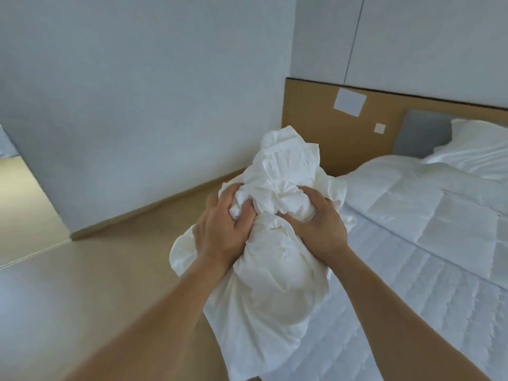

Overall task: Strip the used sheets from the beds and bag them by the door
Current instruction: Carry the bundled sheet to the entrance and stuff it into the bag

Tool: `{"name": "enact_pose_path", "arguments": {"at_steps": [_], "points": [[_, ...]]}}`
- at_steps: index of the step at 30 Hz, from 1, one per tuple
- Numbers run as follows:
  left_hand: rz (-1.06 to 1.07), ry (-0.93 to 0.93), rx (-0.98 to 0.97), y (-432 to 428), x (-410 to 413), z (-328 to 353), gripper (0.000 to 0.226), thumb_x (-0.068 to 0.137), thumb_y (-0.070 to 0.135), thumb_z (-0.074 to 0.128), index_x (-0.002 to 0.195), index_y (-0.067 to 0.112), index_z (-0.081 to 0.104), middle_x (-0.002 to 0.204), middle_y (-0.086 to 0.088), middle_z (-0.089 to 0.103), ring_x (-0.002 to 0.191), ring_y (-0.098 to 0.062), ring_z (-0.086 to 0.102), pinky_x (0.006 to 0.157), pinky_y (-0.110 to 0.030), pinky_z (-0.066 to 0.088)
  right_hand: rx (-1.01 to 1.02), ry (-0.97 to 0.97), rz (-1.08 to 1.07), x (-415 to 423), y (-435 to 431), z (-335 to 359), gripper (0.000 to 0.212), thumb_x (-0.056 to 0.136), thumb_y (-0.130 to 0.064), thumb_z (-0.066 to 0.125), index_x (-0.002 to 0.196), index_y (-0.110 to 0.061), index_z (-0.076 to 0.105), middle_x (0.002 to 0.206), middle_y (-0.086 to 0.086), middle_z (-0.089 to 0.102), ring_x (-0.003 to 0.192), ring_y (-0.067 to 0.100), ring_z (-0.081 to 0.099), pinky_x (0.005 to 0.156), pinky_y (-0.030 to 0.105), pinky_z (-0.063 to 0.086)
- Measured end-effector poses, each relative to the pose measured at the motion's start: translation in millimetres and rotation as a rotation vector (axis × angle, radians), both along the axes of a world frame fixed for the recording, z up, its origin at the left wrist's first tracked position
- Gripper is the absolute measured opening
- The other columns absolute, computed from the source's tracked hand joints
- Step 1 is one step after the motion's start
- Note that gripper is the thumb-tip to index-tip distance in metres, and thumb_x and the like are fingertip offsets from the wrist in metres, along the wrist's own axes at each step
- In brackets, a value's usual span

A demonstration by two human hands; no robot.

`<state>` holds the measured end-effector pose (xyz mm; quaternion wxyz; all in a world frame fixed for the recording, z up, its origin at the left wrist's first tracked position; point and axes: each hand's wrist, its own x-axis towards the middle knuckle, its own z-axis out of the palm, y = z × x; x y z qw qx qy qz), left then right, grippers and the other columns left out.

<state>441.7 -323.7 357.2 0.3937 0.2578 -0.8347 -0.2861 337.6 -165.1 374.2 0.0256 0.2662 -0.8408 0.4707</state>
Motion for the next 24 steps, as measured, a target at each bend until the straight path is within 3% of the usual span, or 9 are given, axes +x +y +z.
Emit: {"name": "enact_pose_path", "arguments": {"at_steps": [9, 14, 24], "points": [[0.416, 0.124, -0.109, -175, 174, 80, 0.052, 0.081, 0.072, 0.032, 0.127, 0.051, 0.042, 0.112, 0.006, 0.056, 0.094, -0.025, 0.064, 0.073, -0.03, 0.039, -0.143, 0.116, 0.439, 122, -224, 84, 0.077, 0.051, -0.088, 0.059, 0.122, -0.064, 0.04, 0.12, -0.02, 0.053, 0.093, -0.001, 0.052, 0.07, 0.021, 0.039], [0.583, 0.112, -0.128, -241, 247, 91, 0.053, 0.08, 0.071, 0.03, 0.13, 0.053, 0.039, 0.115, 0.005, 0.056, 0.099, -0.026, 0.063, 0.08, -0.039, 0.05, -0.182, 0.099, 0.627, 177, -325, 89, 0.073, 0.051, -0.087, 0.059, 0.119, -0.066, 0.042, 0.125, -0.017, 0.054, 0.1, 0.002, 0.054, 0.082, 0.029, 0.043], [0.787, 0.086, -0.169, -390, 290, 95, 0.056, 0.081, 0.072, 0.026, 0.132, 0.052, 0.038, 0.128, 0.002, 0.057, 0.113, -0.026, 0.058, 0.094, -0.045, 0.047, -0.273, 0.024, 0.879, 210, -524, 80, 0.08, 0.053, -0.084, 0.058, 0.127, -0.055, 0.046, 0.118, -0.023, 0.054, 0.104, 0.005, 0.051, 0.085, 0.03, 0.04]]}}
